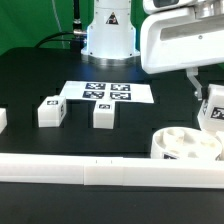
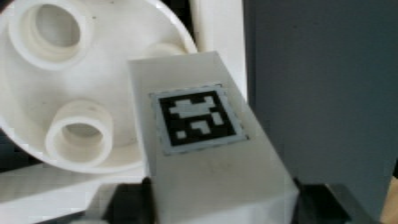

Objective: Assemble stool

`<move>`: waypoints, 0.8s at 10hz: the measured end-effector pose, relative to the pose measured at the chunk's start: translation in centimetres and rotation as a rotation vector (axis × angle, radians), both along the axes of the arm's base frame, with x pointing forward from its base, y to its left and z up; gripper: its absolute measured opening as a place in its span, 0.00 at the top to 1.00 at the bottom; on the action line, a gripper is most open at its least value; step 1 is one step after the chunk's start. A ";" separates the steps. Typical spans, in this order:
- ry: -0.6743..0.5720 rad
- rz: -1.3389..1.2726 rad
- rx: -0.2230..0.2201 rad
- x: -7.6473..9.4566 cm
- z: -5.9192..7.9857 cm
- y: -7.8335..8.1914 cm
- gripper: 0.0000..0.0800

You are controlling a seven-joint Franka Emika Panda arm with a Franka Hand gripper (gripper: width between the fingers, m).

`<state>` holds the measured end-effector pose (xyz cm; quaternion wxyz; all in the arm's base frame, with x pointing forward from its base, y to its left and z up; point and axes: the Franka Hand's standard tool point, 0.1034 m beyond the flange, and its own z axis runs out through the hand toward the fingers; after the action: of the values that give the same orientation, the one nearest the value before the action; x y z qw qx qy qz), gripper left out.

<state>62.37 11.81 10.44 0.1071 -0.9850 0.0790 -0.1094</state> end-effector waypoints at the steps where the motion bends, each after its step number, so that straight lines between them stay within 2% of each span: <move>1: -0.007 -0.002 -0.001 0.1 0.0 0.0 0.55; 8: -0.017 0.003 0.002 0.6 0.0 0.5 0.55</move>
Offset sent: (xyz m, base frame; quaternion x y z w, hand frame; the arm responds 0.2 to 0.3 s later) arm 0.0147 0.0074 -0.0022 0.0033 0.0224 -0.0079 0.9997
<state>62.96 12.33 10.40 0.1087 -0.9842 0.0766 -0.1173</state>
